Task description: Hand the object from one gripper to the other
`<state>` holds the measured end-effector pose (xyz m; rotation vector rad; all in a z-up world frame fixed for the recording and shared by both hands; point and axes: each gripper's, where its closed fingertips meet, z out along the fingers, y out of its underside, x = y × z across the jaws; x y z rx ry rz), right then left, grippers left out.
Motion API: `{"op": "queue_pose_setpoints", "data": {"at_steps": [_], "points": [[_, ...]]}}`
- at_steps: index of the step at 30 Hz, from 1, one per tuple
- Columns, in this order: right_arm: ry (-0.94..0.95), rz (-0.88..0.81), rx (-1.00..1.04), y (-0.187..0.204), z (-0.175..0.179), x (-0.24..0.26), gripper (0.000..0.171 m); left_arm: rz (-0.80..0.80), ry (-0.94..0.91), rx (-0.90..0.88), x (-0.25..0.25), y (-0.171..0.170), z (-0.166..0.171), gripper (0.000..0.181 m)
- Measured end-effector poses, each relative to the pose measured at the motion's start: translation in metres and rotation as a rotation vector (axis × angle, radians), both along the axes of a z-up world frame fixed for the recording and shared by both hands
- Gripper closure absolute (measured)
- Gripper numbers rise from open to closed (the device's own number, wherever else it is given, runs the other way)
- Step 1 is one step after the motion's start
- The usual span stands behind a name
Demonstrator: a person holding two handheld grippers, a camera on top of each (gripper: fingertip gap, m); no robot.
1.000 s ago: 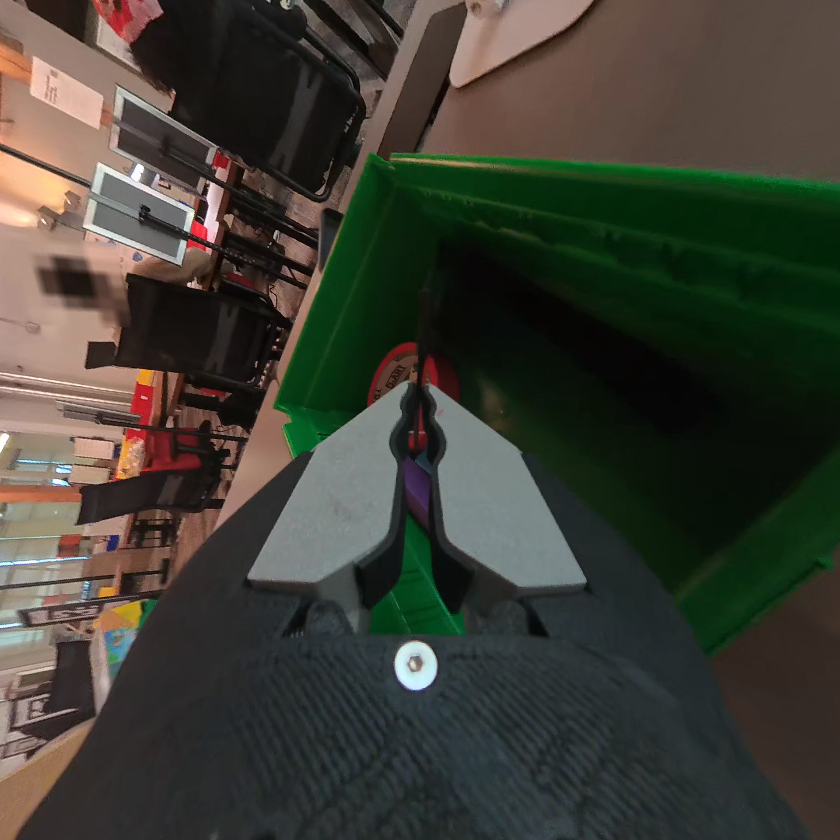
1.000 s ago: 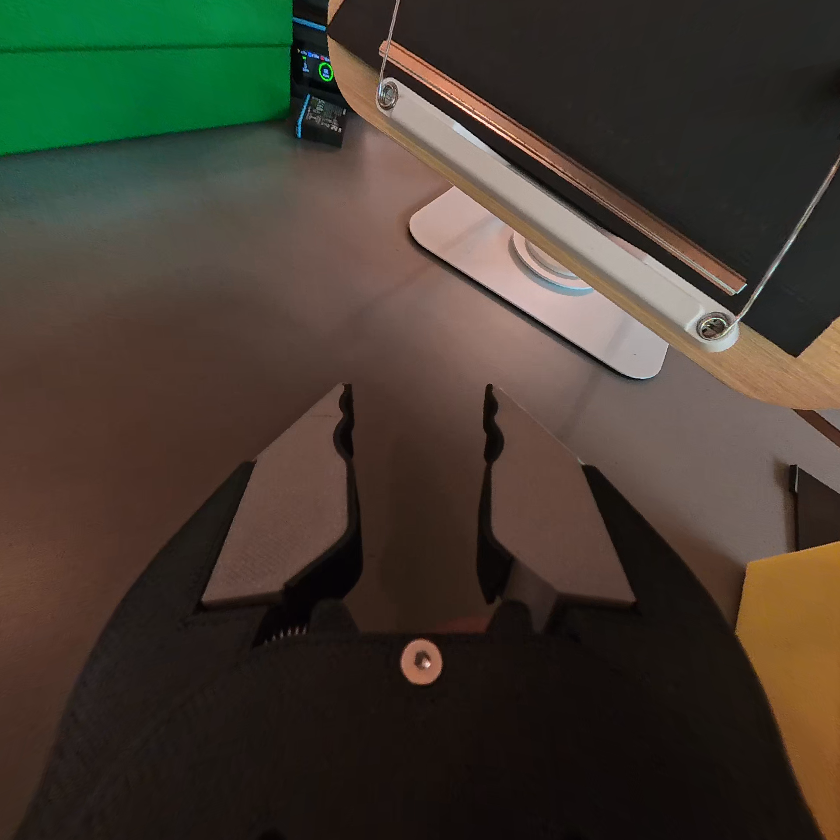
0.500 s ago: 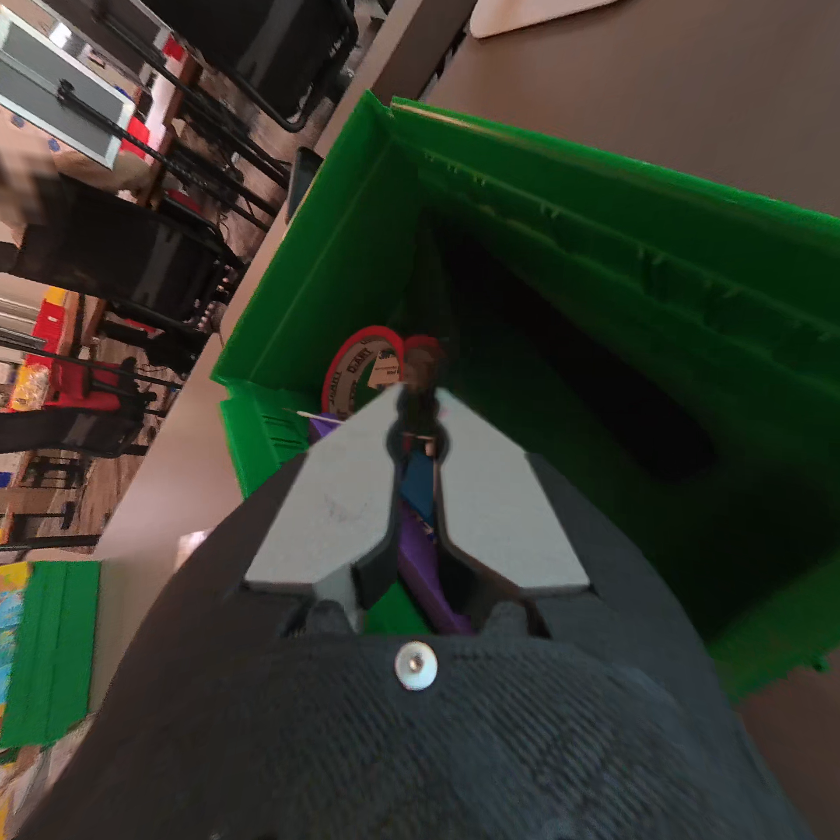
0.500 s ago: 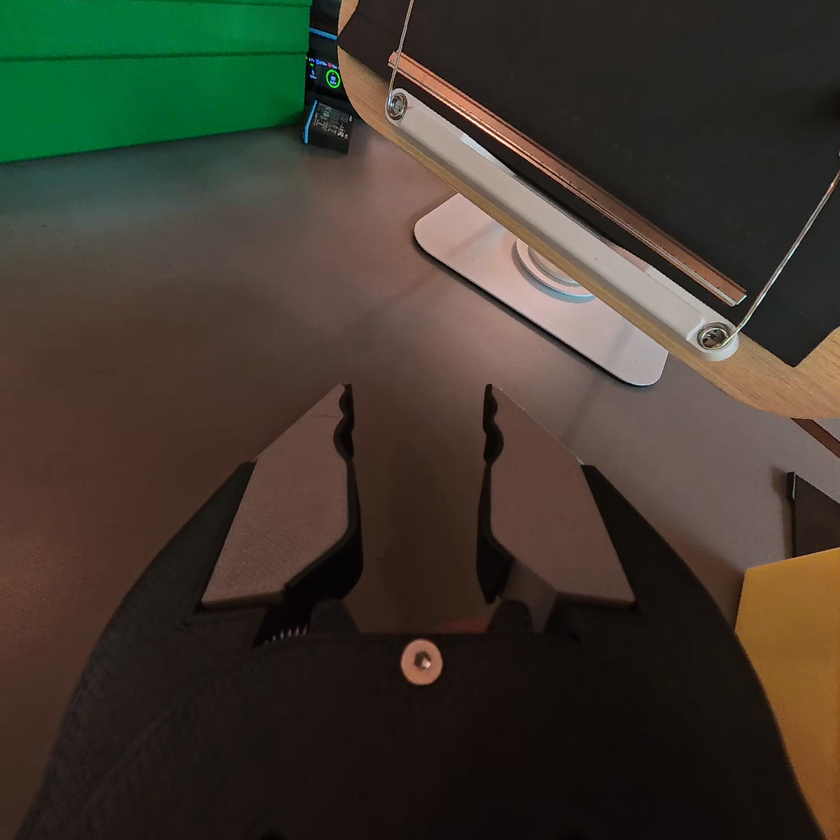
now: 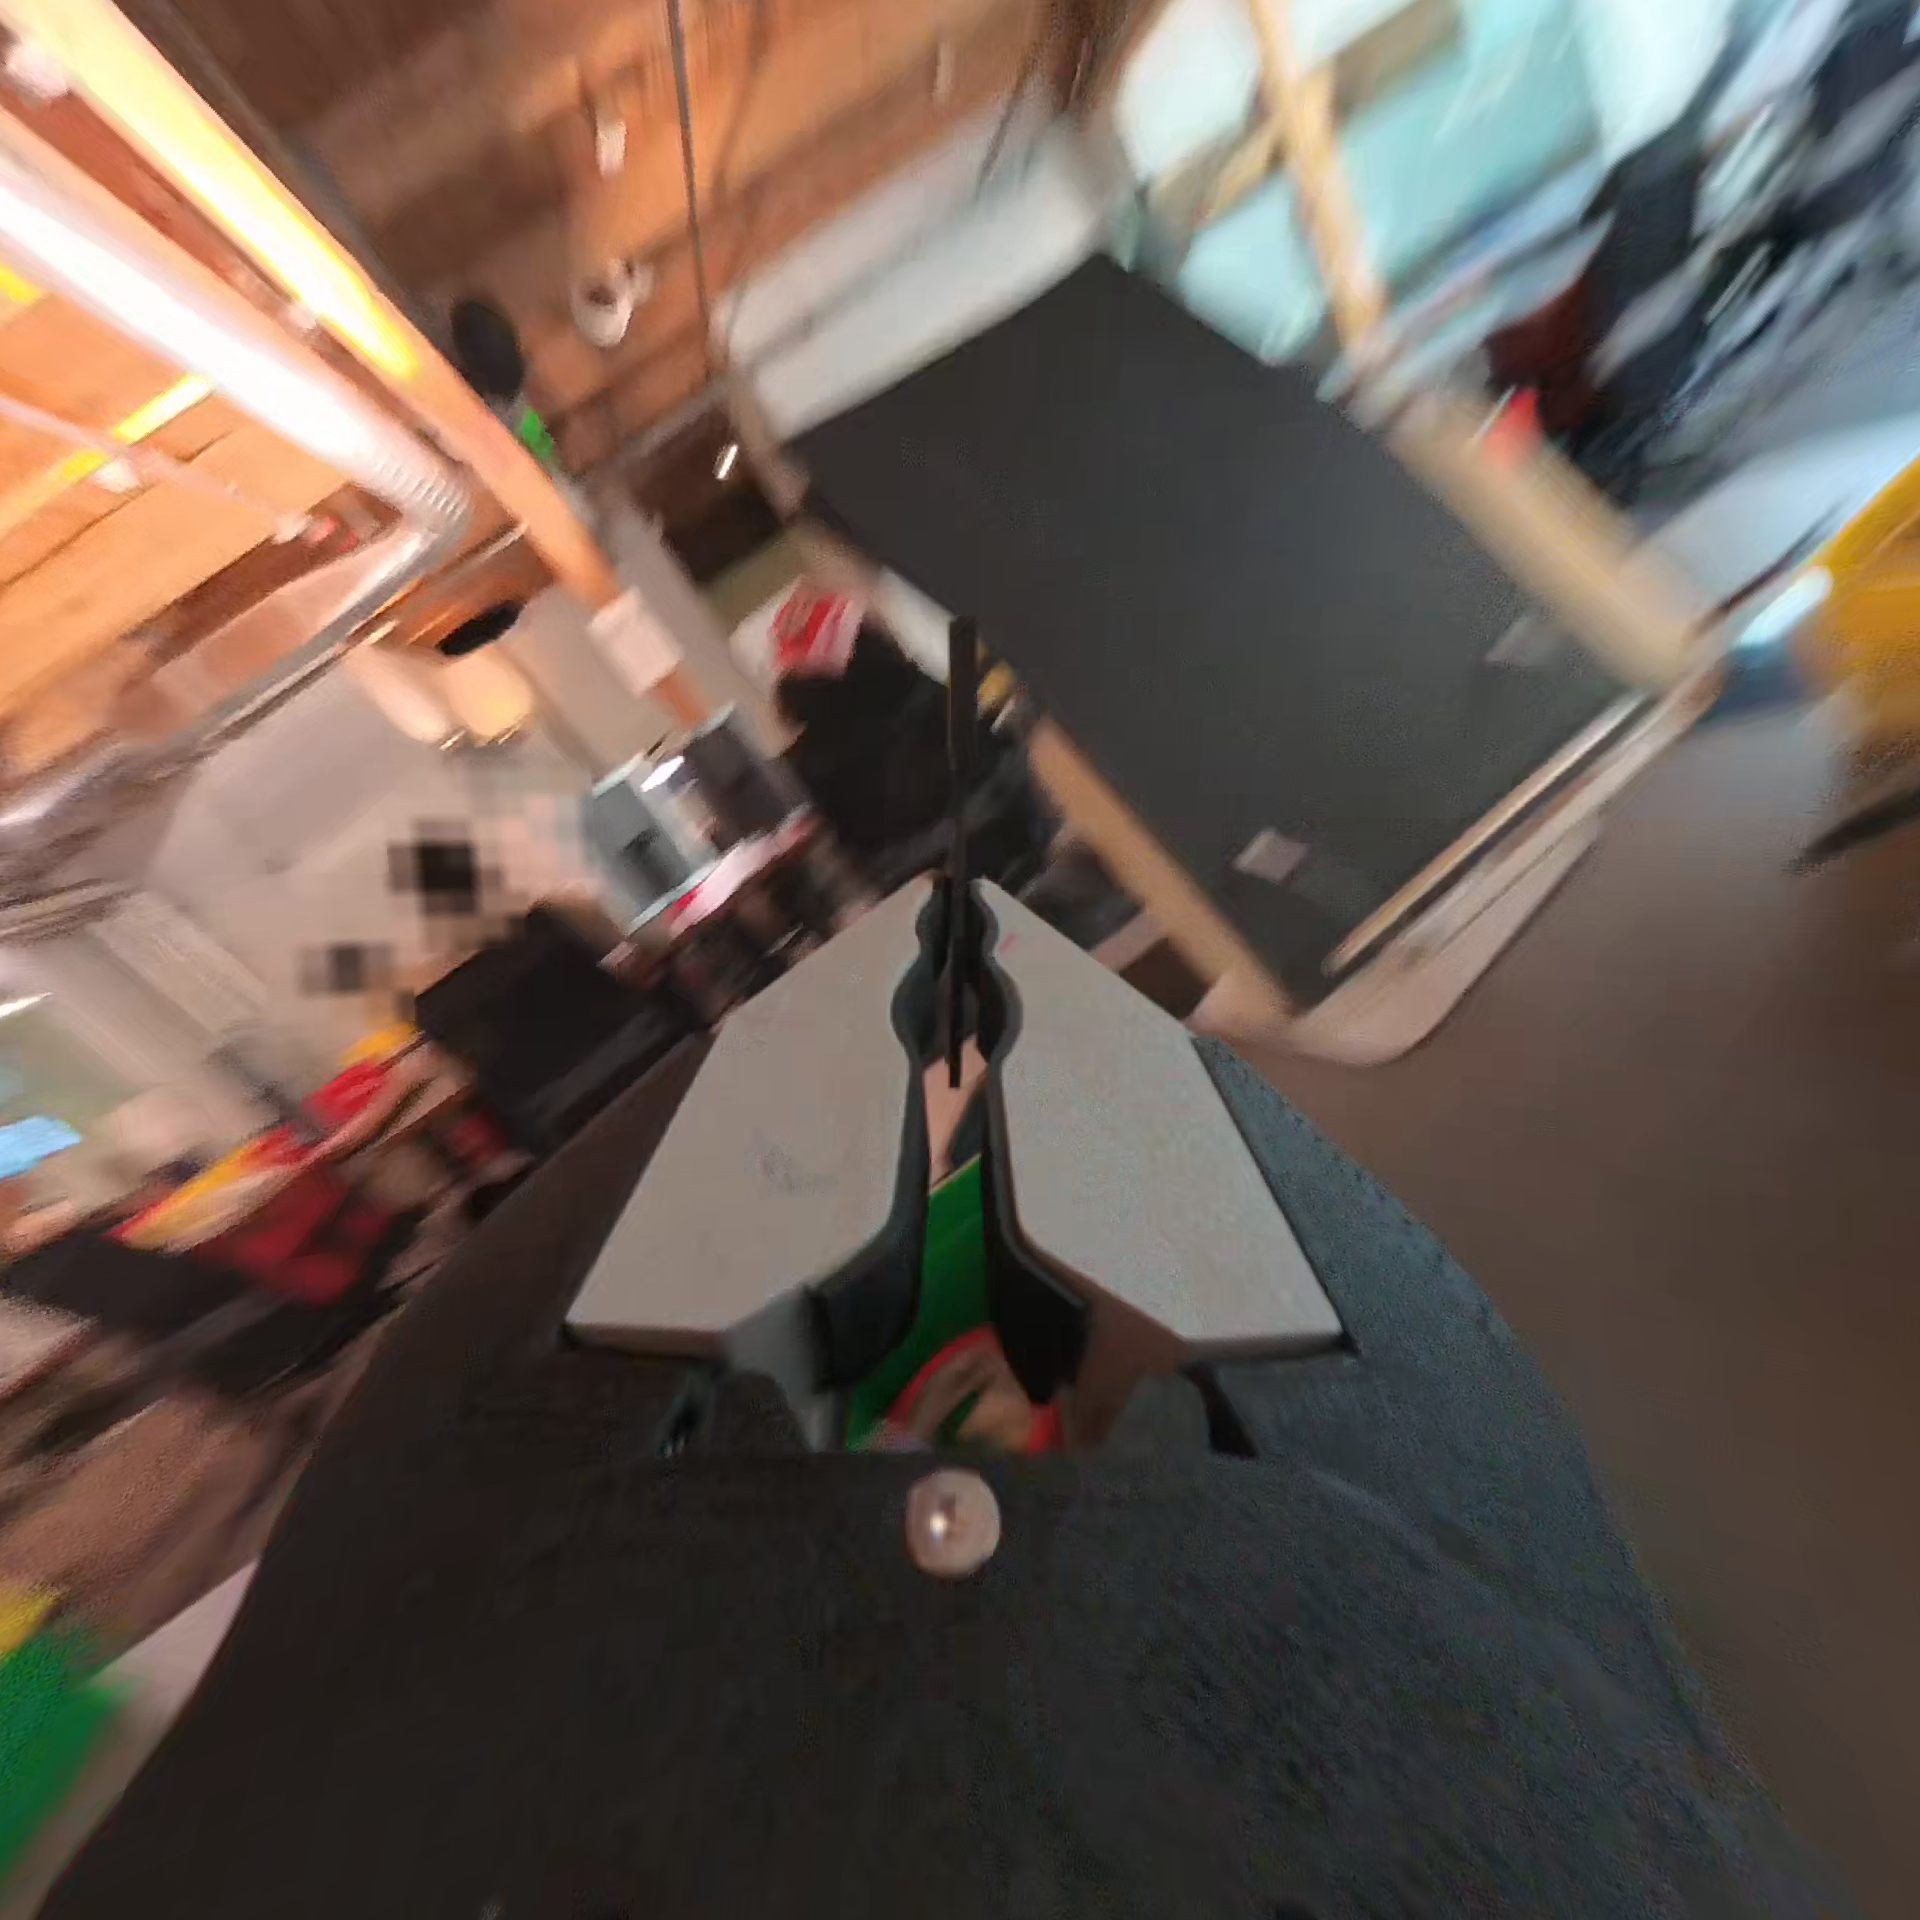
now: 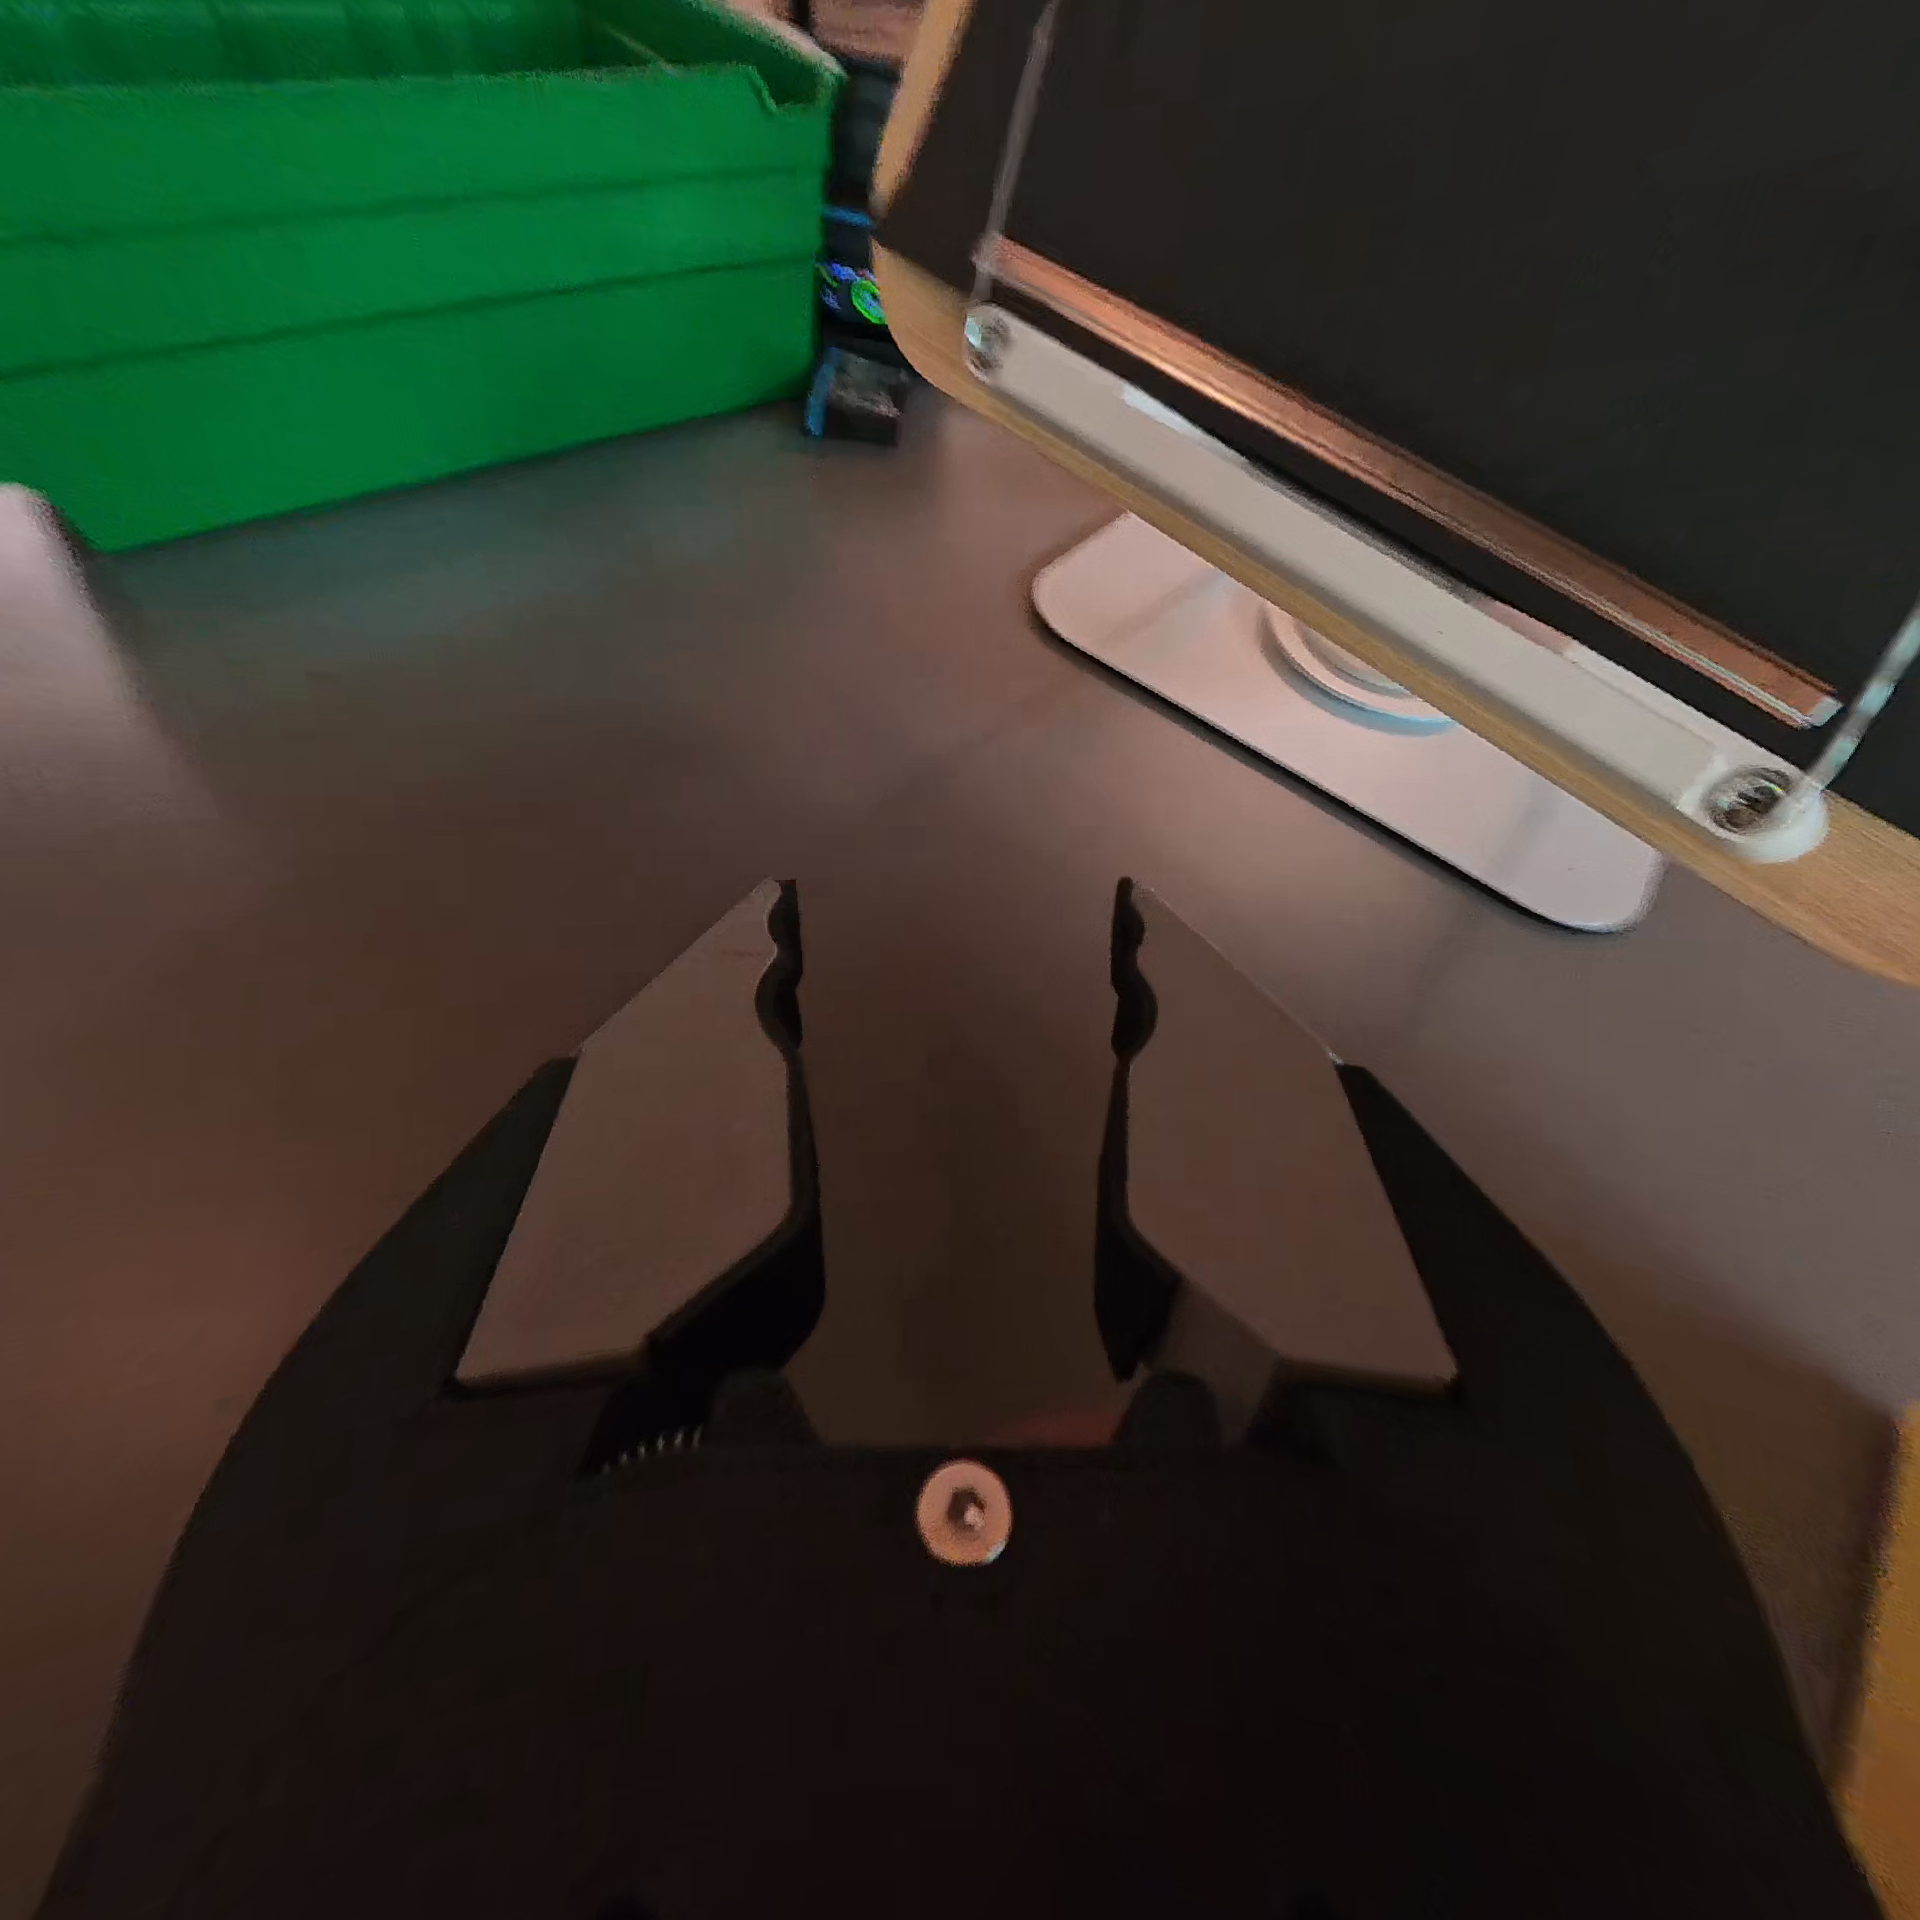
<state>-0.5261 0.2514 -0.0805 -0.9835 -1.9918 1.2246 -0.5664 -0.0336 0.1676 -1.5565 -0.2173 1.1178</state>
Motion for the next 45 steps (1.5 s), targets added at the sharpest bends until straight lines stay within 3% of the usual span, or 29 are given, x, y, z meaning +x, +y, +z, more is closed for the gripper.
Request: {"op": "queue_pose_setpoints", "data": {"at_steps": [4, 7, 9, 10, 14, 18, 20, 22, 25, 26, 28, 29, 33, 35, 39, 45], "points": [[-0.007, 0.272, -0.291, -0.045, 0.035, 0.03, 0.104, -0.436, -0.061, 0.283, 0.081, 0.08, 0.008, 0.181], [-0.07, 0.511, -0.581, -0.069, 0.073, 0.064, 0.095, -0.626, -0.15, 0.388, 0.114, 0.135, -0.014, 0.181], [-0.113, 0.569, -0.712, -0.068, 0.087, 0.071, 0.094, -0.707, -0.235, 0.389, 0.119, 0.169, -0.034, 0.181], [-0.12, 0.525, -0.715, -0.062, 0.084, 0.065, 0.087, -0.733, -0.262, 0.405, 0.119, 0.181, -0.038, 0.181], [-0.035, 0.356, -0.604, -0.029, 0.078, 0.043, 0.095, -0.795, -0.319, 0.364, 0.116, 0.212, -0.045, 0.181], [0.049, 0.15, -0.418, 0.008, 0.069, 0.023, 0.088, -0.827, -0.372, 0.13, 0.113, 0.231, -0.06, 0.181], [0.09, 0.221, -0.366, 0.002, 0.074, 0.032, 0.097, -0.811, -0.429, 0.006, 0.108, 0.234, -0.072, 0.181], [0.089, 0.365, -0.343, -0.019, 0.075, 0.051, 0.118, -0.862, -0.502, -0.03, 0.111, 0.238, -0.075, 0.181], [0.039, 0.54, -0.35, -0.052, 0.069, 0.074, 0.124, -0.93, -0.596, -0.061, 0.118, 0.248, -0.086, 0.181], [0.031, 0.57, -0.343, -0.059, 0.067, 0.078, 0.137, -0.931, -0.609, -0.059, 0.117, 0.251, -0.091, 0.181], [0.048, 0.54, -0.305, -0.06, 0.062, 0.073, 0.166, -0.951, -0.626, -0.008, 0.115, 0.255, -0.094, 0.18], [0.057, 0.517, -0.304, -0.056, 0.063, 0.07, 0.171, -0.951, -0.635, 0.038, 0.111, 0.254, -0.093, 0.175], [0.165, 0.209, -0.23, -0.009, 0.063, 0.032, 0.171, -0.679, -0.634, 0.192, 0.052, 0.244, -0.116, 0.156], [0.279, 0.015, -0.019, 0.022, 0.061, 0.017, 0.171, -0.65, -0.663, 0.212, 0.045, 0.241, -0.138, 0.142], [0.542, -0.164, 0.512, 0.046, 0.067, 0.01, 0.171, -0.688, -0.842, 0.159, 0.049, 0.248, -0.172, 0.118], [0.715, -0.362, 0.903, 0.064, 0.084, 0.007, 0.171, -0.813, -1.013, 0.248, 0.072, 0.264, -0.178, 0.101]]}}
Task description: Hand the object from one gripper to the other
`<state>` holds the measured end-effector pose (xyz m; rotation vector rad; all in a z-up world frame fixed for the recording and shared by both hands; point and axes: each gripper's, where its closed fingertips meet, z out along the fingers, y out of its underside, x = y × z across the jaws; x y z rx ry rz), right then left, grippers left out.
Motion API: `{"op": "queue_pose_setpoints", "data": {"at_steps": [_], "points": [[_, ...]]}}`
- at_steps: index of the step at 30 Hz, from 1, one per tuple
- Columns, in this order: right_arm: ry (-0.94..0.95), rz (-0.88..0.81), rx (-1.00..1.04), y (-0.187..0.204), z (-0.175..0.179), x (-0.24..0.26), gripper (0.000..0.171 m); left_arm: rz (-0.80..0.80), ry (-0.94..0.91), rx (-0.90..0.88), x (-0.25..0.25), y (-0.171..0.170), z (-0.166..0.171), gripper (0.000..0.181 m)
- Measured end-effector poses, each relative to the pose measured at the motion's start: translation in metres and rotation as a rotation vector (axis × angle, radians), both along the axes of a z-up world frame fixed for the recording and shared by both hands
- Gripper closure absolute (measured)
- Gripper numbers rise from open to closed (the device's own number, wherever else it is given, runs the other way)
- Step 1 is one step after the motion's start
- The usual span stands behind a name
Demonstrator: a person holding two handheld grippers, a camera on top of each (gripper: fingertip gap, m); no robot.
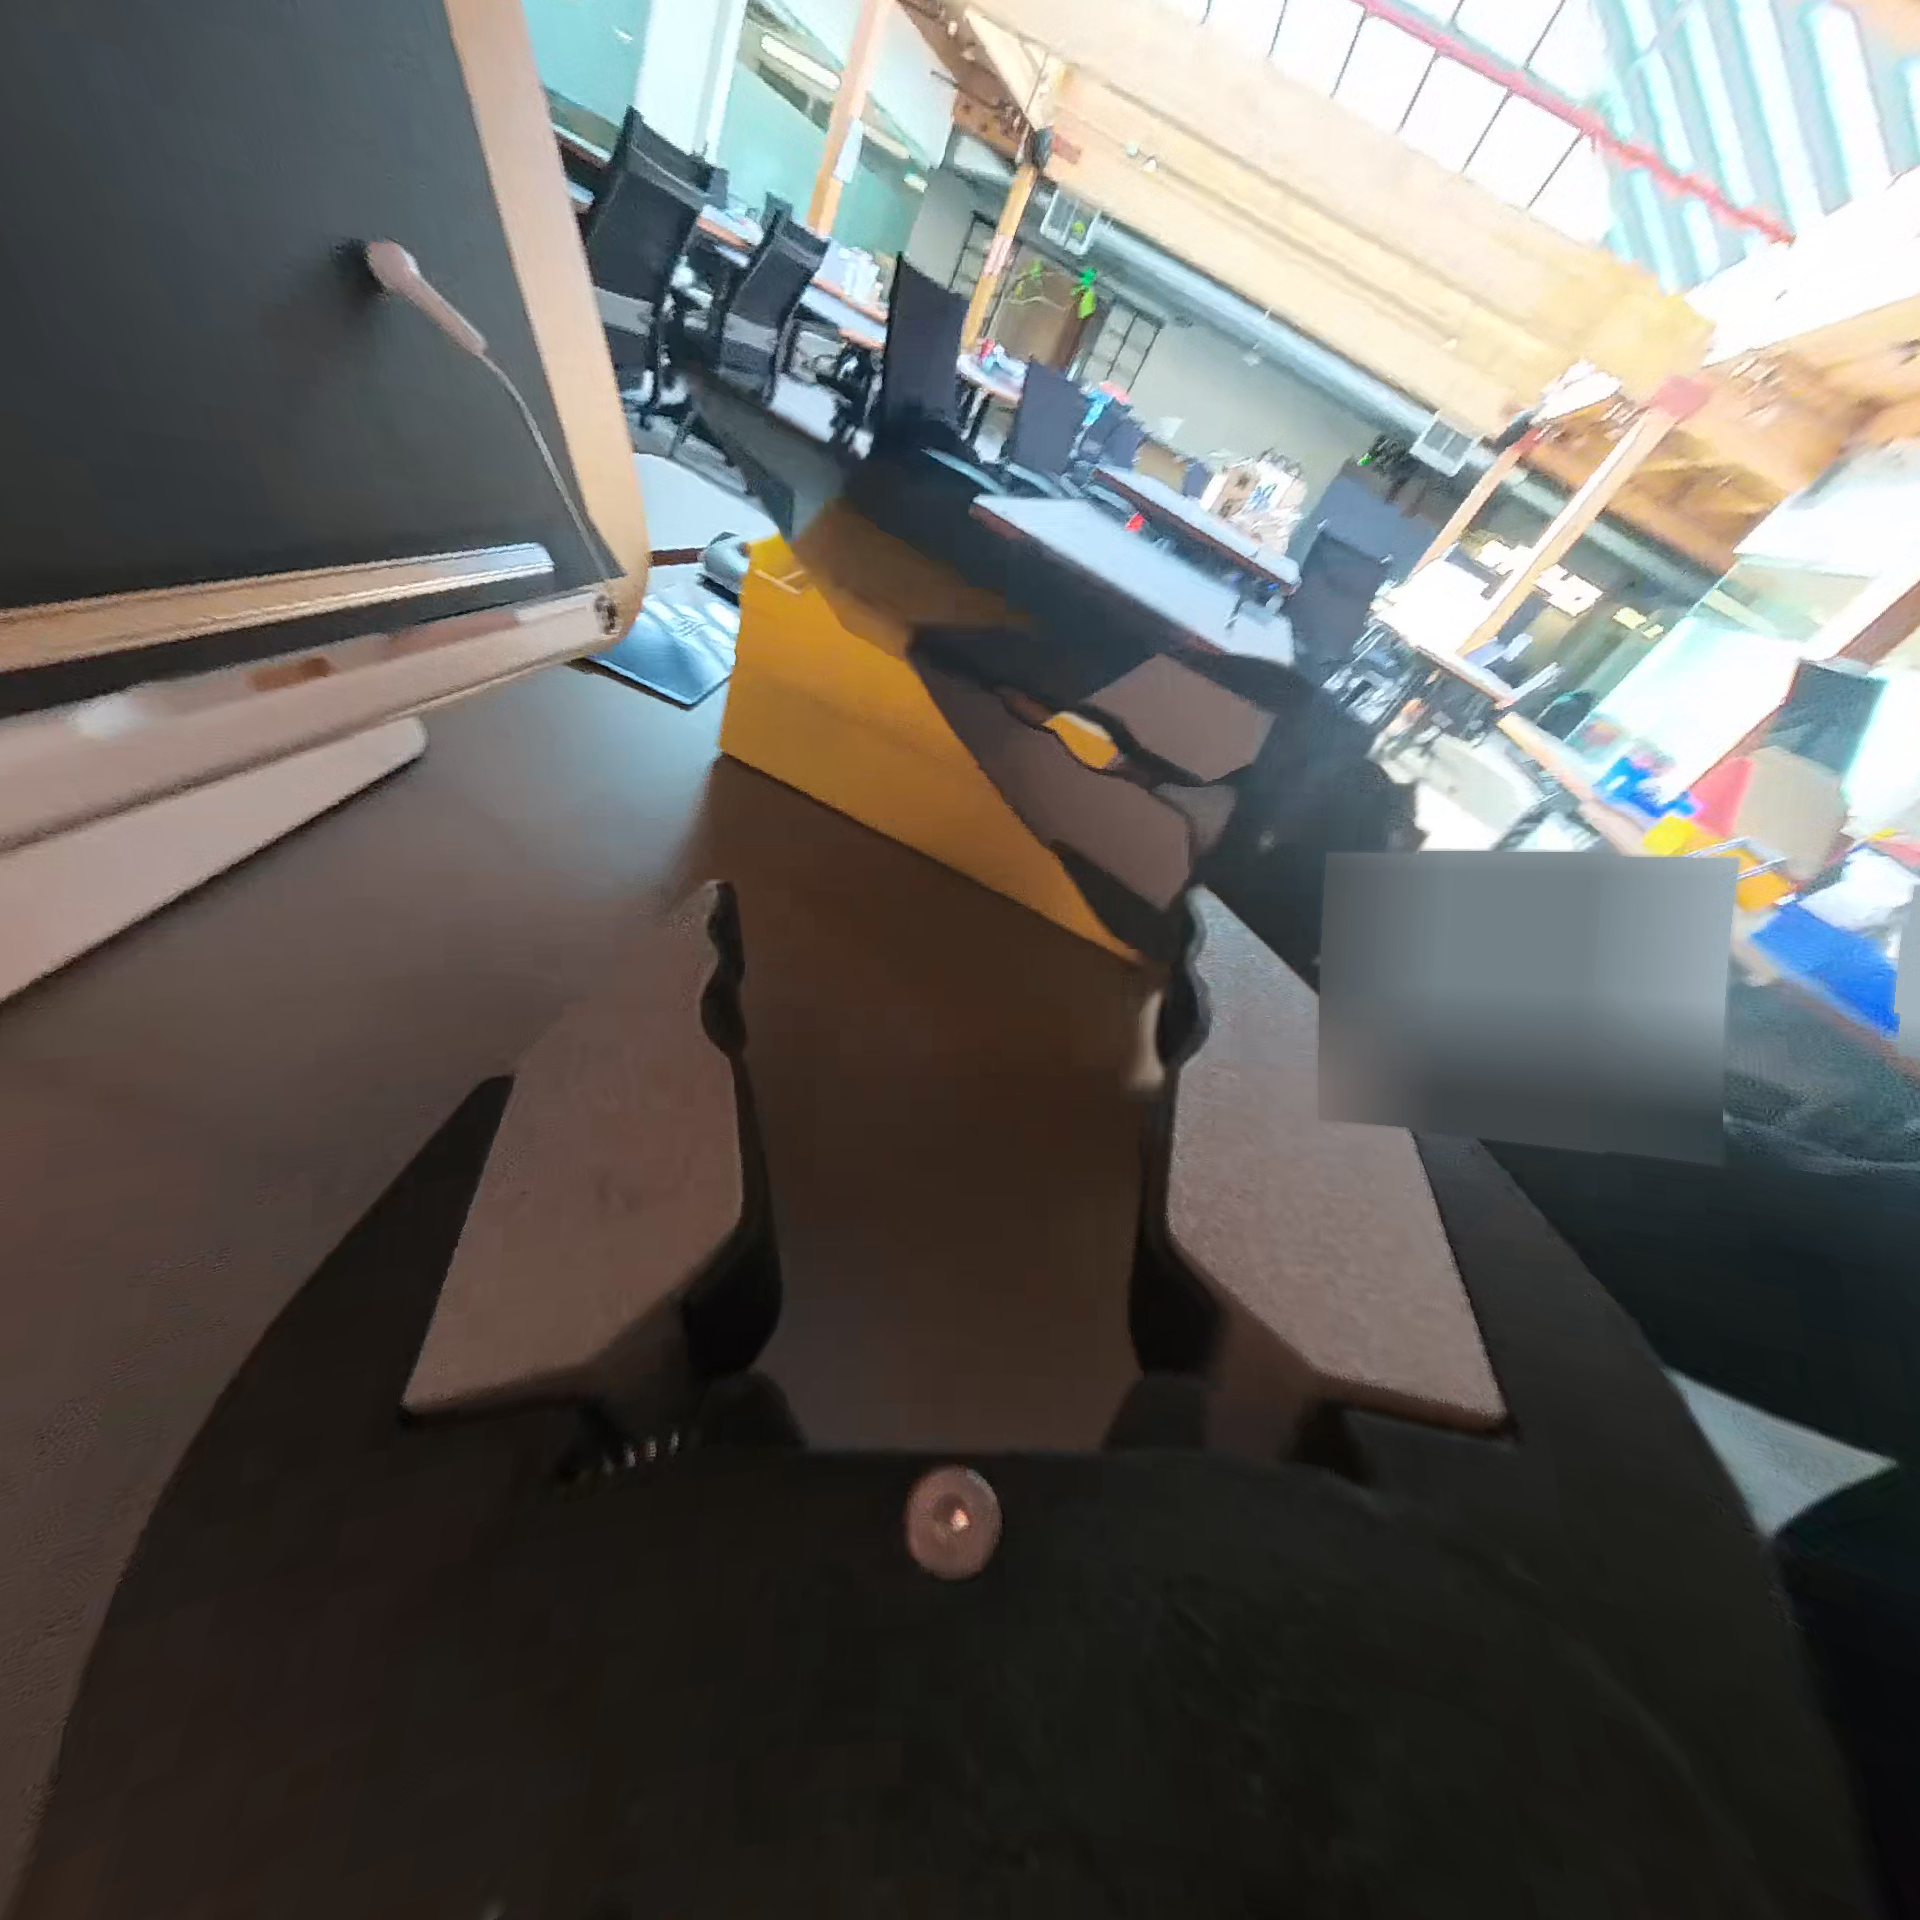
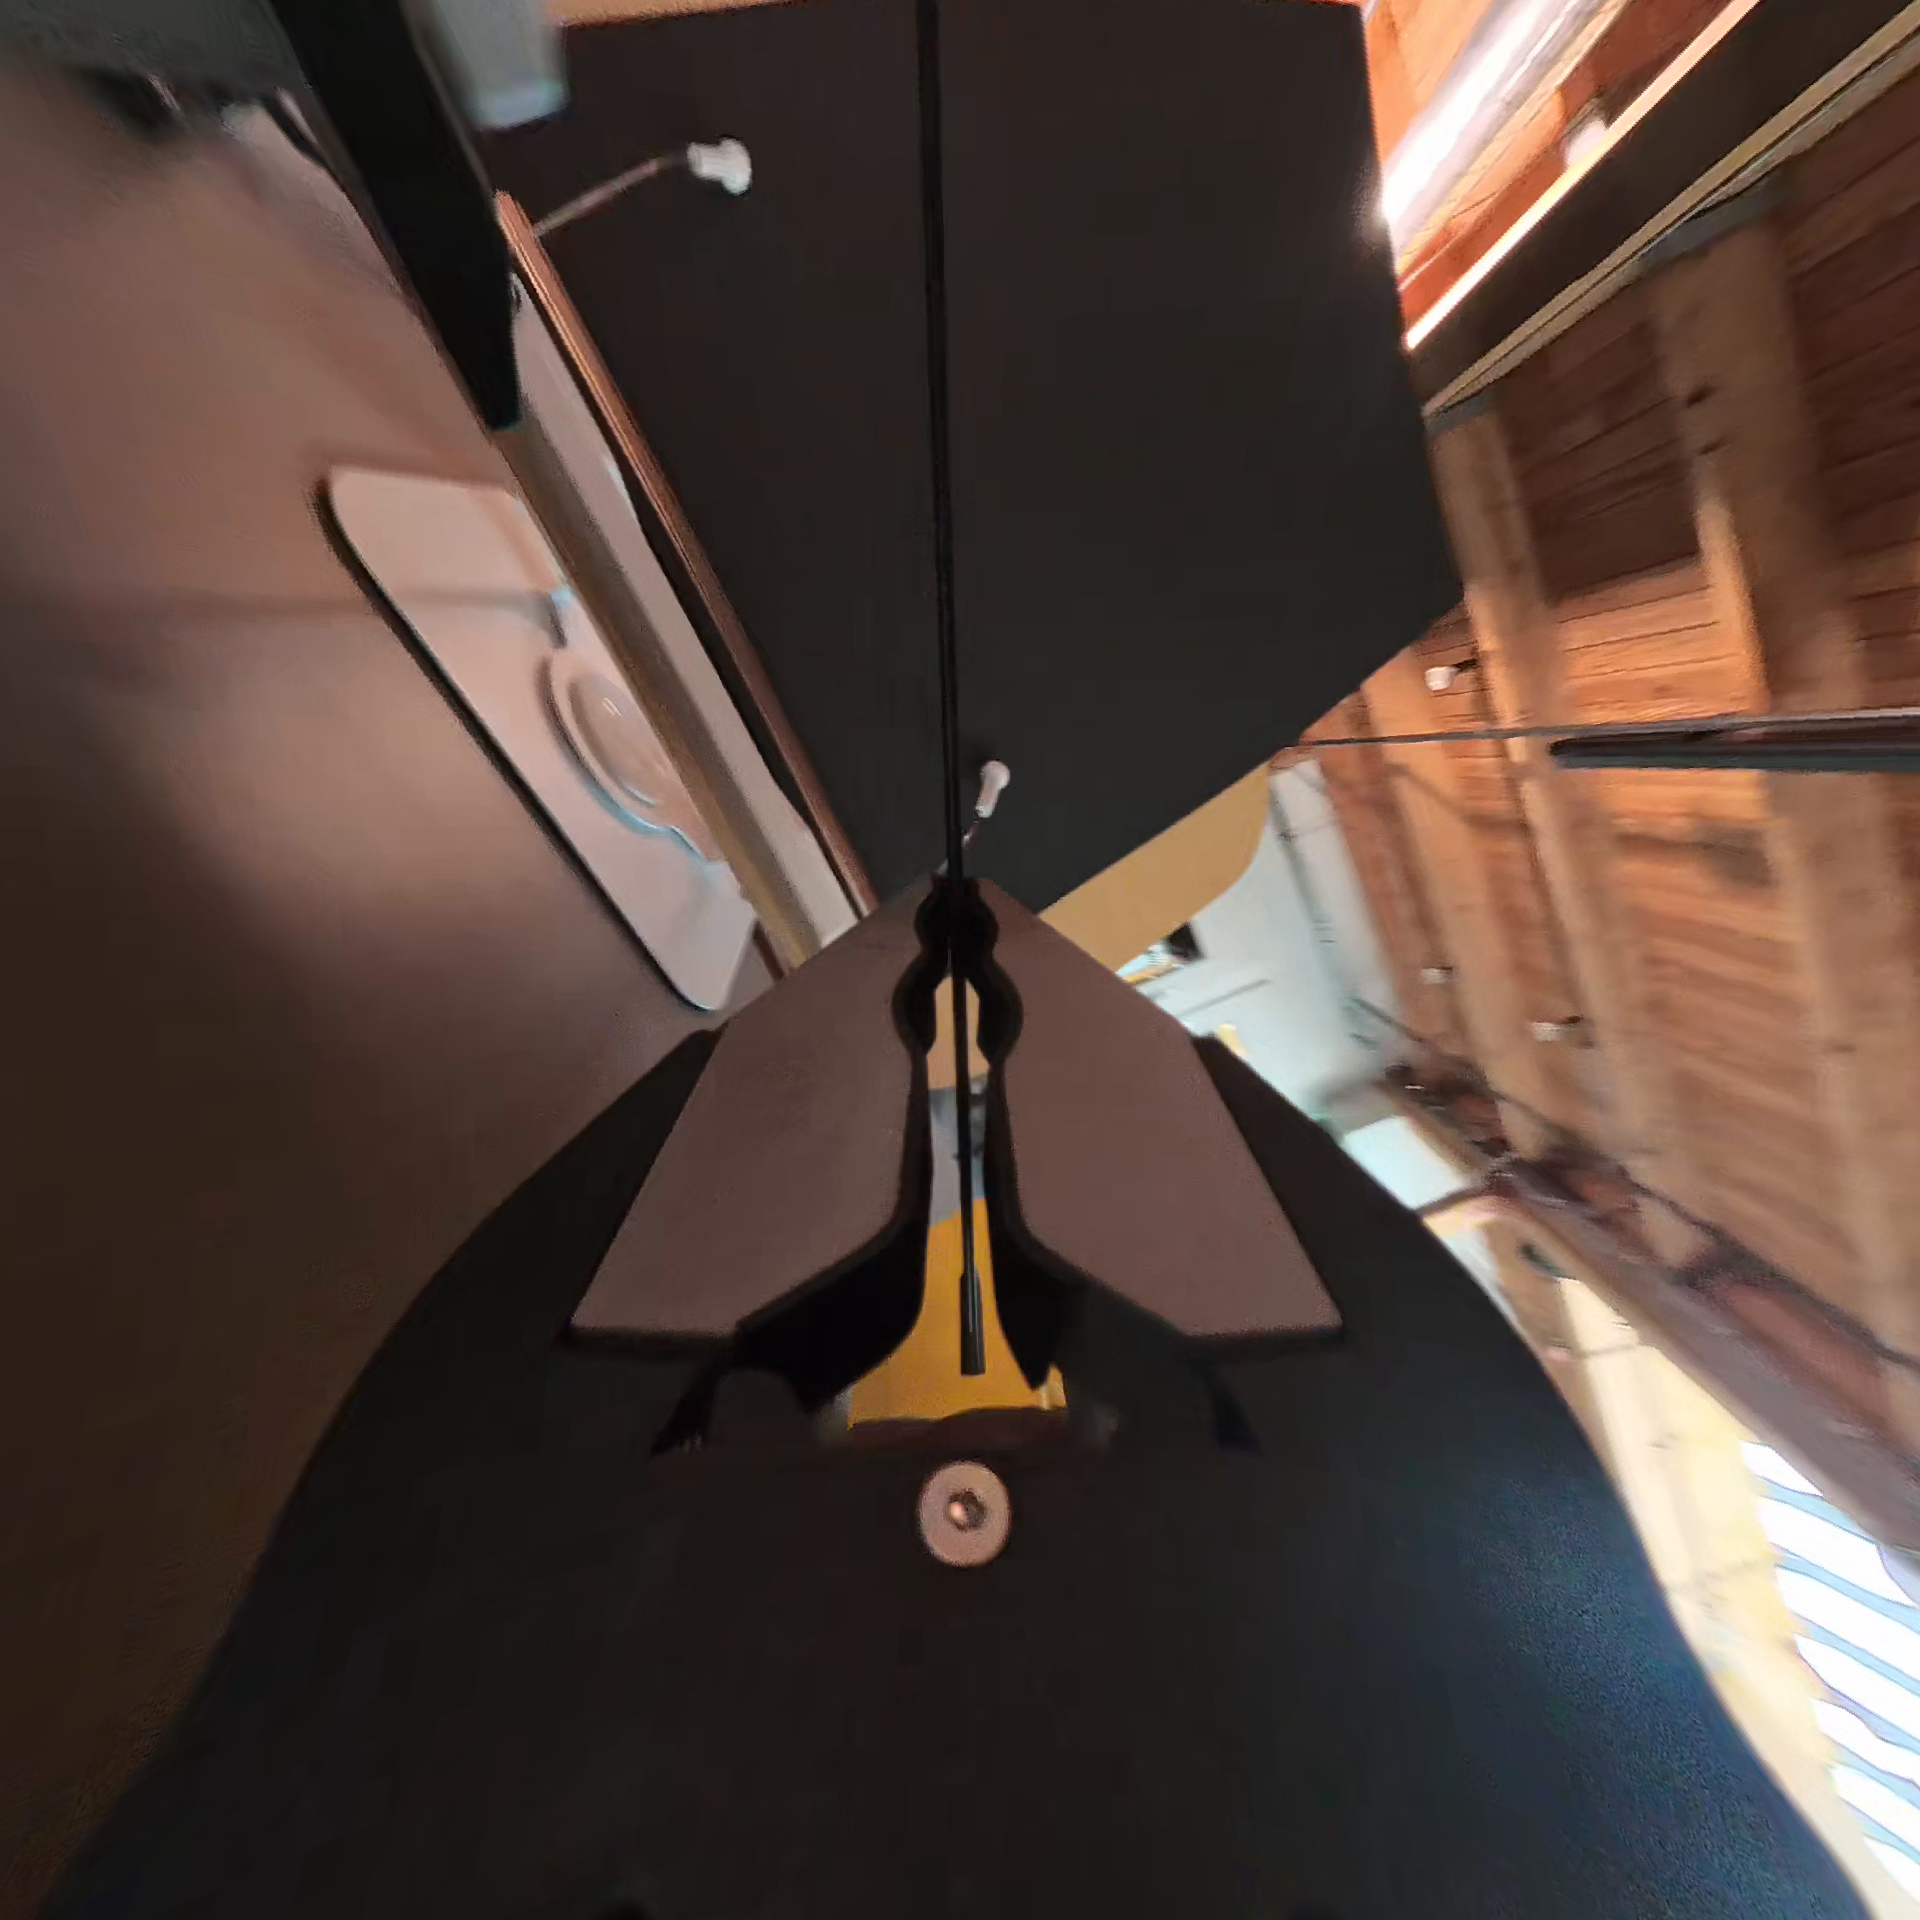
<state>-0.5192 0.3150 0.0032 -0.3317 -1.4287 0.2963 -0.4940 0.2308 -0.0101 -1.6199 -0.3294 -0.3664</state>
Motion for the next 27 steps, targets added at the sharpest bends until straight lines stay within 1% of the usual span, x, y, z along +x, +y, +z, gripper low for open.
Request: {"op": "queue_pose_setpoints", "data": {"at_steps": [3, 6, 7, 9, 10, 11, 13, 14, 15, 17, 20, 23, 26, 27], "points": [[0.005, -0.044, 0.11, -0.013, -0.007, -0.003, 0.171, 0.008, -0.039, 0.057, 0.006, 0.007, 0.003, 0.103], [0.024, -0.031, 0.231, -0.043, -0.013, -0.001, 0.171, 0.078, 0.01, 0.081, 0.002, 0.008, 0.005, 0.111], [0.036, -0.029, 0.258, -0.051, -0.015, 0.0, 0.171, 0.111, 0.031, 0.097, -0.002, 0.005, 0.008, 0.119], [0.074, -0.002, 0.295, -0.067, -0.015, 0.004, 0.17, 0.161, 0.072, 0.136, -0.008, -0.003, 0.014, 0.15], [0.09, -0.002, 0.294, -0.07, -0.013, 0.005, 0.164, 0.169, 0.084, 0.138, -0.01, -0.006, 0.016, 0.157], [0.085, 0.01, 0.28, -0.071, -0.015, 0.005, 0.153, 0.183, 0.106, 0.117, -0.014, -0.009, 0.014, 0.172], [0.007, 0.086, 0.188, -0.076, -0.027, 0.003, 0.134, 0.163, 0.181, 0.1, -0.015, -0.012, 0.016, 0.181], [-0.052, 0.129, 0.116, -0.078, -0.036, 0.003, 0.138, 0.157, 0.232, 0.072, -0.016, -0.013, 0.014, 0.181], [-0.127, 0.183, 0.036, -0.08, -0.045, 0.003, 0.146, 0.172, 0.302, 0.042, -0.019, -0.014, 0.013, 0.181], [-0.25, 0.296, -0.149, -0.084, -0.053, 0.007, 0.139, 0.141, 0.446, -0.026, -0.017, -0.016, 0.008, 0.181], [-0.35, 0.399, -0.399, -0.075, -0.049, 0.012, 0.128, 0.141, 0.627, -0.131, -0.019, -0.019, 0.0, 0.181], [-0.41, 0.466, -0.568, -0.063, -0.042, 0.014, 0.114, 0.087, 0.706, -0.148, -0.011, -0.023, 0.002, 0.181], [-0.483, 0.581, -0.644, -0.072, -0.041, 0.024, 0.114, -0.026, 0.764, -0.1, 0.009, -0.025, 0.005, 0.181], [-0.507, 0.628, -0.656, -0.08, -0.041, 0.029, 0.117, -0.064, 0.766, -0.078, 0.016, -0.026, 0.007, 0.181]]}}
